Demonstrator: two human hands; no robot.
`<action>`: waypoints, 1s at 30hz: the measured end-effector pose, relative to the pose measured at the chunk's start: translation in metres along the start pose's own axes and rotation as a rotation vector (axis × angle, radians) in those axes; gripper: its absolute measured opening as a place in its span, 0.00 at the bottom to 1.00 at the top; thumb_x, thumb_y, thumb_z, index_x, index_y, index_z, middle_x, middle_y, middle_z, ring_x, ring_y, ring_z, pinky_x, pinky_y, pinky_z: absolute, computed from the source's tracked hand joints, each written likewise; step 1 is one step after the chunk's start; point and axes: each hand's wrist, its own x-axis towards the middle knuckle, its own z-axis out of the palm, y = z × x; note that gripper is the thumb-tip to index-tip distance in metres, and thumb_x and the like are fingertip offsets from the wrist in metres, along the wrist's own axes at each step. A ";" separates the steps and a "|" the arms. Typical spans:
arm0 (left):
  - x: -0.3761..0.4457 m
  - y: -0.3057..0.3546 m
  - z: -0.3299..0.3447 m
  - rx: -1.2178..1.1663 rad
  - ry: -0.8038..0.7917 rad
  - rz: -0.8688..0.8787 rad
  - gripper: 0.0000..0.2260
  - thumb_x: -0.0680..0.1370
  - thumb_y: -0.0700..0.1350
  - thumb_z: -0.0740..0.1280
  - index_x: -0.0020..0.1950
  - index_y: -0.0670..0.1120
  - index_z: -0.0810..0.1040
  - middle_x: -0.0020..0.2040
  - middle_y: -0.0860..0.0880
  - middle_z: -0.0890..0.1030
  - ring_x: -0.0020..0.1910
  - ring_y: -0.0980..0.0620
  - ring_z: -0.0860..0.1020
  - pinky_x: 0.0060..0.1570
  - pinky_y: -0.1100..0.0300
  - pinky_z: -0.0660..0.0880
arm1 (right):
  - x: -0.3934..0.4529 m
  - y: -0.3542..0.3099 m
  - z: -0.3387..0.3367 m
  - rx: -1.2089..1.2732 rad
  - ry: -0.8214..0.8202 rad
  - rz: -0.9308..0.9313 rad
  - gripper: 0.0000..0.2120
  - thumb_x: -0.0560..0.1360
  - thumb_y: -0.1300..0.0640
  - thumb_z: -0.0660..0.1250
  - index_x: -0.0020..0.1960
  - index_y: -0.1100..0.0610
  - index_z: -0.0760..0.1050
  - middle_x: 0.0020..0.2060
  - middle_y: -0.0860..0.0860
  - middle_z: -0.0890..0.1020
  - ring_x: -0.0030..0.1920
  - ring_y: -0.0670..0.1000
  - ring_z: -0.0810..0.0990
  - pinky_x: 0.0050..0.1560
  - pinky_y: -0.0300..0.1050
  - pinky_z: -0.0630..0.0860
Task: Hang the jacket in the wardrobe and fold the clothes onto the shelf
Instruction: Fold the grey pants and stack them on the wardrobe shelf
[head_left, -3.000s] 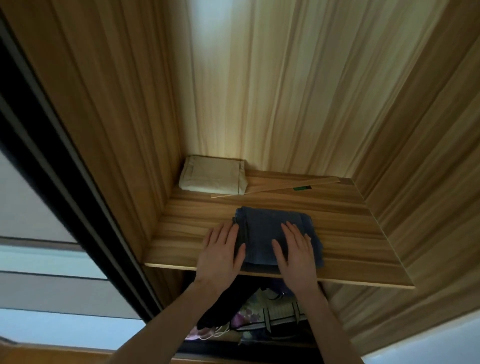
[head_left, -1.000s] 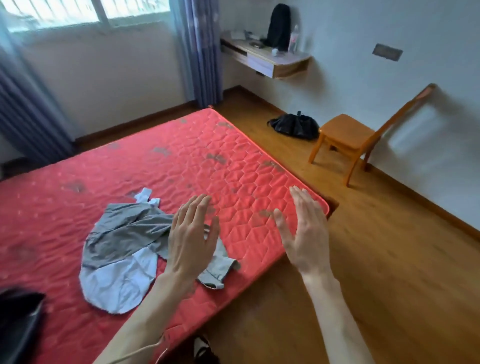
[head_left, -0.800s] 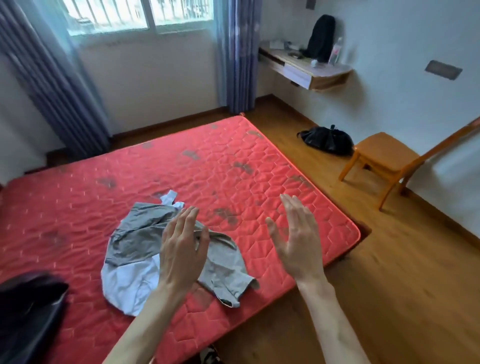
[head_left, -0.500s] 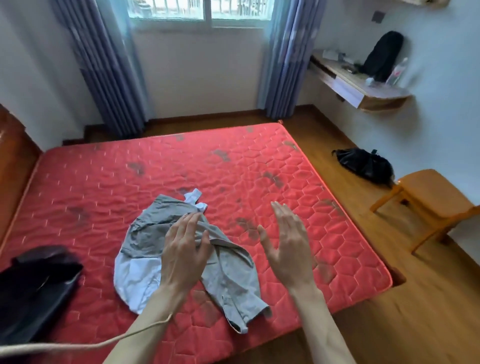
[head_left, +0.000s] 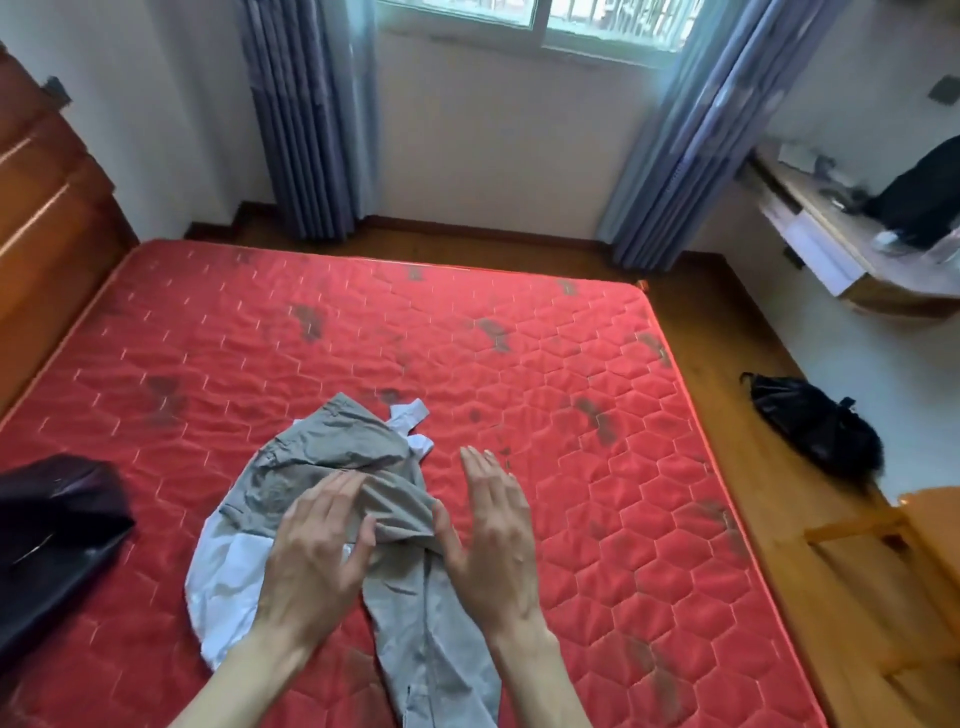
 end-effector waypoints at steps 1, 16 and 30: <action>0.006 -0.005 0.008 0.010 0.005 -0.017 0.25 0.83 0.55 0.58 0.74 0.43 0.75 0.71 0.47 0.78 0.73 0.47 0.74 0.71 0.46 0.70 | 0.008 0.005 0.011 0.008 -0.022 -0.022 0.28 0.84 0.45 0.63 0.81 0.54 0.64 0.77 0.47 0.71 0.81 0.46 0.62 0.79 0.51 0.63; 0.030 -0.208 0.141 0.048 0.016 -0.351 0.22 0.82 0.52 0.59 0.73 0.44 0.76 0.70 0.48 0.79 0.73 0.49 0.74 0.72 0.55 0.67 | 0.072 0.054 0.270 0.073 -0.267 -0.124 0.30 0.82 0.45 0.61 0.81 0.54 0.64 0.78 0.48 0.69 0.80 0.48 0.63 0.77 0.53 0.65; 0.019 -0.450 0.250 0.267 -0.026 -0.670 0.26 0.79 0.47 0.67 0.76 0.40 0.70 0.73 0.41 0.74 0.73 0.39 0.72 0.67 0.41 0.72 | 0.118 0.093 0.528 0.028 -0.391 -0.038 0.27 0.82 0.48 0.66 0.78 0.55 0.68 0.73 0.52 0.75 0.73 0.55 0.73 0.72 0.57 0.70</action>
